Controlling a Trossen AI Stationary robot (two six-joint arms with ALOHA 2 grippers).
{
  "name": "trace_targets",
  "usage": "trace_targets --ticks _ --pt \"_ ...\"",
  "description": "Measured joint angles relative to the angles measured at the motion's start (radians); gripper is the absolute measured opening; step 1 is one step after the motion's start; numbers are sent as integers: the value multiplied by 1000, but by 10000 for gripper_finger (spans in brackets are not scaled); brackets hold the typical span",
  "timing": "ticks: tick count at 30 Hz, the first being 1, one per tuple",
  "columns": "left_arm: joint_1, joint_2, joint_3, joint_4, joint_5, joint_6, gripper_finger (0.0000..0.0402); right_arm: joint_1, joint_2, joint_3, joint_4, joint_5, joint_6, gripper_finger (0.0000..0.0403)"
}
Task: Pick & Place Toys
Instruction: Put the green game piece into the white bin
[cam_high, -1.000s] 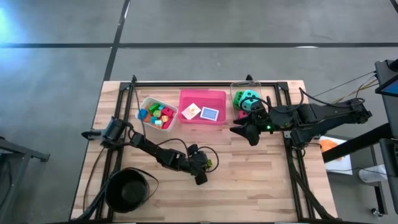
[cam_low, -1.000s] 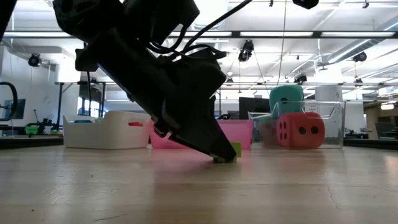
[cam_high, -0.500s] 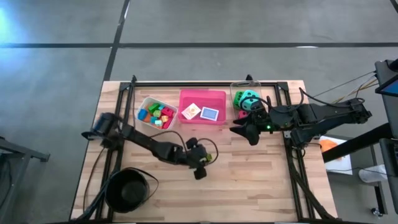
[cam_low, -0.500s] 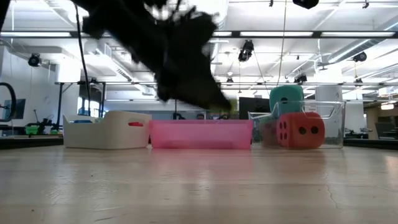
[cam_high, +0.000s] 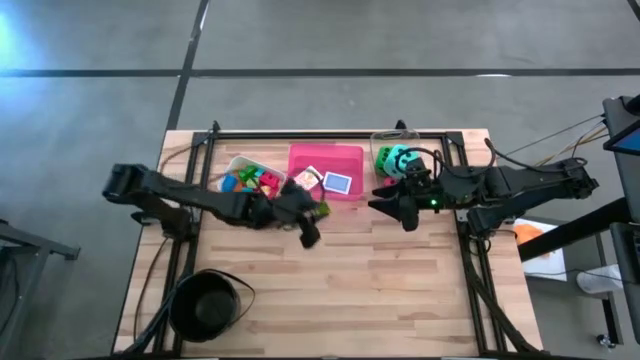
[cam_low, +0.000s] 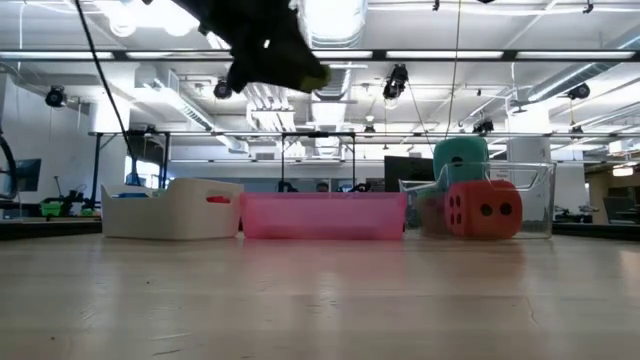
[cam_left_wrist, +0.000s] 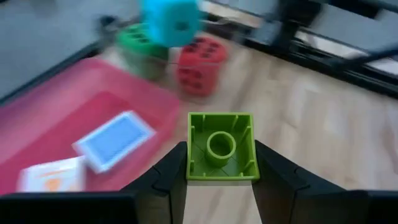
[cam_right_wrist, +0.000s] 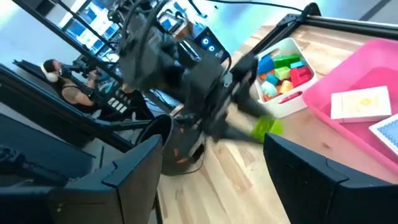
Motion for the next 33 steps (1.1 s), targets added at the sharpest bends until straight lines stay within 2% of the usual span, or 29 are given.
trace_targets --ticks 4,10,19,27,33 --pt "67 -93 -16 -141 -4 -70 135 -7 0 0 -5 1 -1 271" --pt "146 -213 -49 -329 -3 -89 135 -35 -1 0 -4 2 -6 271" --pt "251 -325 -120 -579 -3 -224 135 -92 -8 0 -6 -5 -6 271" --pt "346 -327 -206 -644 22 -340 135 -133 -14 0 -6 -53 -6 271" --pt "413 -327 -269 -616 125 -405 135 -134 -14 0 -7 -63 -6 271"
